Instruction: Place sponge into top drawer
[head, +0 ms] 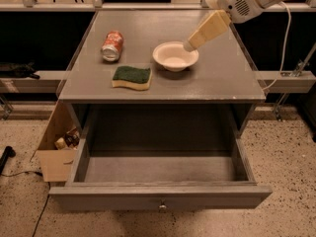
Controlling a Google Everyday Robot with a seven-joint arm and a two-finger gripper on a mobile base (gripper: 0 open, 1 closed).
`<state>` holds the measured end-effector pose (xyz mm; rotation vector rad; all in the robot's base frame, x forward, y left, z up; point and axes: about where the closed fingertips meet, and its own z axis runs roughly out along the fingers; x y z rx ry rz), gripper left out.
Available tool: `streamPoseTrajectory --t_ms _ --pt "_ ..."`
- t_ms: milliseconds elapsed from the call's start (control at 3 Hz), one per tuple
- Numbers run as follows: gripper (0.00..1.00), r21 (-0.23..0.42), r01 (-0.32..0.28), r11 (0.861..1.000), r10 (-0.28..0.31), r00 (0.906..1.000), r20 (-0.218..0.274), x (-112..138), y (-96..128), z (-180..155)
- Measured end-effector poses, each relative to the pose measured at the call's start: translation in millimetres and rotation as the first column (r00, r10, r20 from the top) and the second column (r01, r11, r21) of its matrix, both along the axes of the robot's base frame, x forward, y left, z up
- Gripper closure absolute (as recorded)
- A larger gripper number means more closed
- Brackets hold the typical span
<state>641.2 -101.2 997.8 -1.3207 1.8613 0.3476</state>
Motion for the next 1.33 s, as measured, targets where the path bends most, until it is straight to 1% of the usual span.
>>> streamPoseTrajectory --t_ms 333,667,1000,1333 --pt "0.00 -0.021 -0.025 0.999 0.025 0.9994 -0.024 -1.2 21.7 -21.7" --pt "0.00 -0.043 -0.053 0.998 0.052 0.9983 -0.027 0.5 41.2 -29.2" --pt "0.00 -0.083 -0.102 0.991 0.101 0.9947 -0.020 9.8 74.8 -33.5" --pt "0.00 -0.083 -0.102 0.991 0.101 0.9947 -0.020 9.8 74.8 -33.5"
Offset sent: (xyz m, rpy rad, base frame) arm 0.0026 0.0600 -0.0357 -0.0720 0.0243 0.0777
